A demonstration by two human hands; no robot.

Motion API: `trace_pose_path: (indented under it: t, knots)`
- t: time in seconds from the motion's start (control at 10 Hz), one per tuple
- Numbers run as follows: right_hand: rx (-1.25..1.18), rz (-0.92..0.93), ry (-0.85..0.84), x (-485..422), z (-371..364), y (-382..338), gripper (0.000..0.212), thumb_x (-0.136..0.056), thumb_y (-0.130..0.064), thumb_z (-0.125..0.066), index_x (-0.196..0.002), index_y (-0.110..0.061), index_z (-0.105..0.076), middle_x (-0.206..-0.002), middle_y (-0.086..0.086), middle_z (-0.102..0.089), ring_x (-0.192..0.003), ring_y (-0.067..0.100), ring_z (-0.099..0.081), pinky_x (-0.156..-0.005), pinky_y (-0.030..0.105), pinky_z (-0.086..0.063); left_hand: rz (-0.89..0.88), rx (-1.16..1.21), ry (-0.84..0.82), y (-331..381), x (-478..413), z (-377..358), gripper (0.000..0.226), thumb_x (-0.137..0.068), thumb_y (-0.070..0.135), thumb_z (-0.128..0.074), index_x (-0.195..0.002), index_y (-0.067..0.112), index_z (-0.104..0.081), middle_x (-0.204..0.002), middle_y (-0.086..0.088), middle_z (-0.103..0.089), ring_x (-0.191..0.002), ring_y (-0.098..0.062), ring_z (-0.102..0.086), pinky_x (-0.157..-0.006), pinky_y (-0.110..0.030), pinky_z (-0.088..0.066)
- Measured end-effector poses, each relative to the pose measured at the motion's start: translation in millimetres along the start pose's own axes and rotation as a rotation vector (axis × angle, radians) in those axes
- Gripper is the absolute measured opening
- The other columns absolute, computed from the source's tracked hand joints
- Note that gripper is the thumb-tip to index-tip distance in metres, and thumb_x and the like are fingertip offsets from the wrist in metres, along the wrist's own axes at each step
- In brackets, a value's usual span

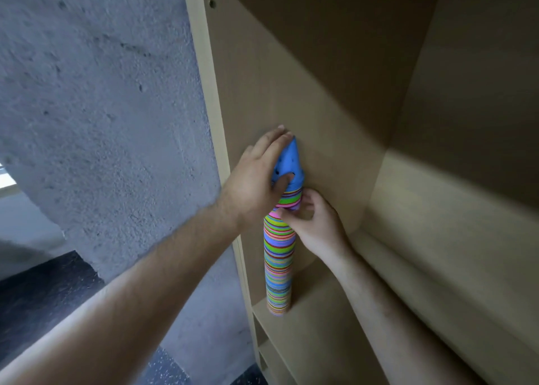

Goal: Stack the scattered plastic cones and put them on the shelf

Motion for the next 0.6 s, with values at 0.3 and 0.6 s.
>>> trace_pose_path:
  t: [0.3,0.6]
  knots:
    - [0.101,0.064,0.013,2.1,0.3,-0.2,0.077,-0.066,-0.062,-0.078,-0.132,-0.037,-0.048,-0.115,-0.016,-0.065,-0.107,0.003,-0.062,-0.092,0.037,-0.054,0.003,-0.007,-0.009,1.6,6.3,1.0,0.071,-0.091,0.023,-0.066,-0.156,0.008,-0.040,-0.160,-0.012,-0.039,-0.147,-0.027,-0.039,-0.120,-0.044,-0.035]
    - [0.220,0.172,0.117,9.7,7.4,-5.1,0.073,-0.071,-0.056,-0.076,-0.135,-0.035,-0.046,-0.120,-0.012,-0.062,-0.112,0.014,-0.059,-0.093,0.040,-0.052,0.029,0.025,0.039,-4.4,24.3,0.8,0.073,-0.091,0.023,-0.070,-0.156,0.013,-0.040,-0.161,-0.010,-0.037,-0.145,-0.030,-0.042,-0.117,-0.046,-0.040]
Point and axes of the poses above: each hand's wrist, its own x-axis away from the middle knuckle, its own z-axis out of the back of the hand, y = z × x, the point moved 9 cm from there along -x, towards the middle knuckle
